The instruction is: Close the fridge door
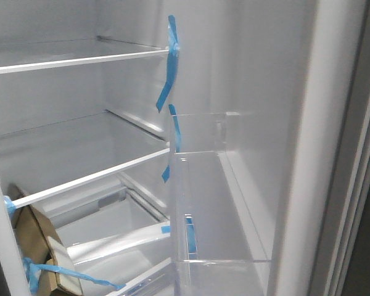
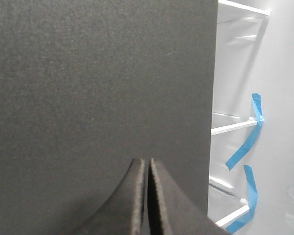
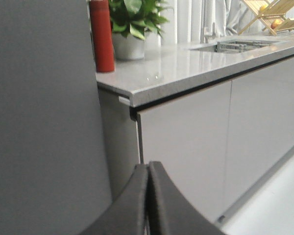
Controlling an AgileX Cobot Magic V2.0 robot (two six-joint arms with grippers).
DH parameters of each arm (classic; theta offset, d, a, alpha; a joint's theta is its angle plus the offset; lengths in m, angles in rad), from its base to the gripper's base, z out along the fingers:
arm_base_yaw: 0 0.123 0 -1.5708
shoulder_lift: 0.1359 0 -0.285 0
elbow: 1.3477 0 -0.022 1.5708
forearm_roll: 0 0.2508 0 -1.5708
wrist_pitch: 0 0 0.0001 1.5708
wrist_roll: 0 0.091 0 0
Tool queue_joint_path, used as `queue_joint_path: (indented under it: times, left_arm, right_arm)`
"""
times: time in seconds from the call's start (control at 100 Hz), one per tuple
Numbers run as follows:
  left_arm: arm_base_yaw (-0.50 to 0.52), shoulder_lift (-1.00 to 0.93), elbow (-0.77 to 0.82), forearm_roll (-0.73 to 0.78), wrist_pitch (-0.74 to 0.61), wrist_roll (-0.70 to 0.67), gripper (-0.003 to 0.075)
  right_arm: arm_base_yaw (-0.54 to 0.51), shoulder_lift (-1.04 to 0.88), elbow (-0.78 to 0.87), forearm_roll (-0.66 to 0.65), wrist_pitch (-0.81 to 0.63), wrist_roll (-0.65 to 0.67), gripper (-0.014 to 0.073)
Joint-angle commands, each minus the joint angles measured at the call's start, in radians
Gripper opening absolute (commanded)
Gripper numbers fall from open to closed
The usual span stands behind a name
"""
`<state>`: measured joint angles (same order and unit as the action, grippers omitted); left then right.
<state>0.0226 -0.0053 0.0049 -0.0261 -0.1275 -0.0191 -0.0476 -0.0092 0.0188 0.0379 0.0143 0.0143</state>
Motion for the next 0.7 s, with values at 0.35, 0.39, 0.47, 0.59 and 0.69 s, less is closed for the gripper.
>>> queue_joint_path:
  times: [0.35,0.39,0.47,0.59,0.69]
  left_arm:
    - [-0.005,-0.01,0.035,-0.004,-0.073,-0.004,-0.002]
    - [-0.005,-0.01,0.035,-0.004,-0.073,-0.004,-0.002]
    - [-0.005,-0.01,0.035,-0.004,-0.073,-0.004,-0.002]
    - [-0.005,-0.01,0.035,-0.004,-0.073,-0.004,-0.002]
    - [-0.005,-0.01,0.035,-0.004,-0.073,-0.004,-0.002]
  right_arm:
    - [-0.008,0.014,-0.159,0.299,0.093,-0.001,-0.0044]
    - [-0.008,0.03,-0.213,0.299,0.147,-0.001,-0.0044]
    - [-0.008,0.081,-0.323,0.299,0.25,-0.001,-0.0044]
    - [-0.008,0.163,-0.513,0.286,0.376,-0.014,-0.0044]
    - [-0.008,0.236,-0.695,0.279,0.441,-0.033,-0.0044]
